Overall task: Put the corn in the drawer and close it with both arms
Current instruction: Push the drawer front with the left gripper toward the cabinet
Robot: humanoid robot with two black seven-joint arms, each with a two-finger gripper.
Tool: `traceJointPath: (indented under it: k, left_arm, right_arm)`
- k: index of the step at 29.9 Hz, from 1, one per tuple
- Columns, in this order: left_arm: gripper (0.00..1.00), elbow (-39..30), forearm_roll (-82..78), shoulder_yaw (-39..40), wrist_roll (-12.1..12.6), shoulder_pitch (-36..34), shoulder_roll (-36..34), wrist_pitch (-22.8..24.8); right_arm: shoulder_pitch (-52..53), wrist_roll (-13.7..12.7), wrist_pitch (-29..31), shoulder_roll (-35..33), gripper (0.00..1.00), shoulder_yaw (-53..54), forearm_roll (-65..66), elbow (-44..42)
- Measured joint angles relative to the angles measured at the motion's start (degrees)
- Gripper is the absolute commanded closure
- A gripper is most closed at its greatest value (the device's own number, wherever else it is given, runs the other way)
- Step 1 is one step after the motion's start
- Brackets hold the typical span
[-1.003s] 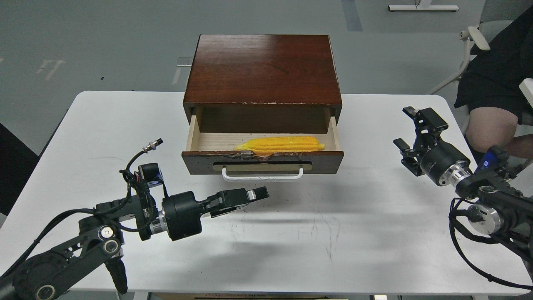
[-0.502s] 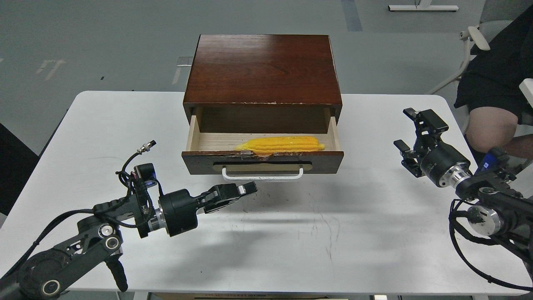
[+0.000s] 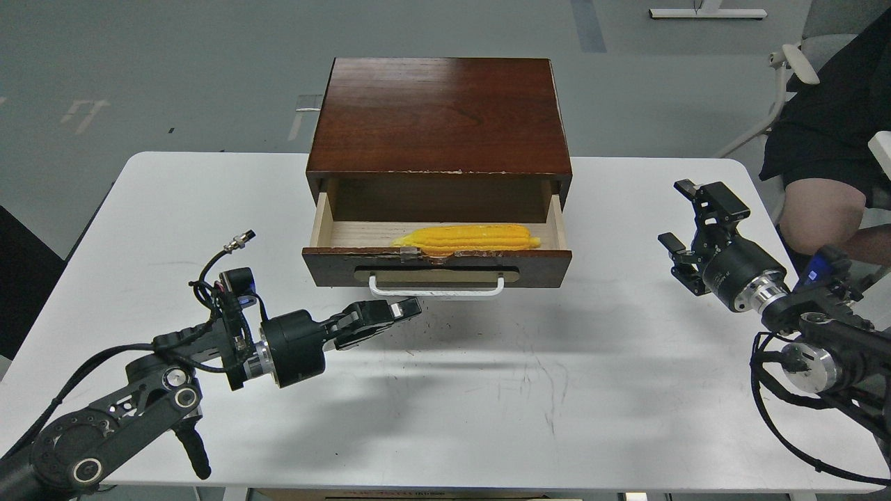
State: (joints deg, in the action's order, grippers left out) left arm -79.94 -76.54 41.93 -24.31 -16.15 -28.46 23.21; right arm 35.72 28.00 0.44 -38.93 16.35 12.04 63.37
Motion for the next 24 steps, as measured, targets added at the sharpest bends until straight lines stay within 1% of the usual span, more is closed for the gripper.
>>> traceJointPath:
  k: [6, 16, 24]
  left_arm:
    - [1.0, 0.9, 0.3, 0.4, 0.0, -1.0, 0.1, -0.4]
    - [1.0, 4.9, 1.1, 0.7, 0.0, -3.6, 0.8, -2.0]
    - [1.0, 7.8, 1.1, 0.5, 0.0, -5.5, 2.2, -1.8]
  right_arm:
    - [-0.1, 0.0, 0.0, 0.0, 0.0, 0.0, 0.0, 0.0]
    - [-0.5, 0.0, -0.2, 0.0, 0.0, 0.1, 0.0, 0.0]
    - [-0.9, 0.0, -0.2, 0.0, 0.0, 0.1, 0.0, 0.0]
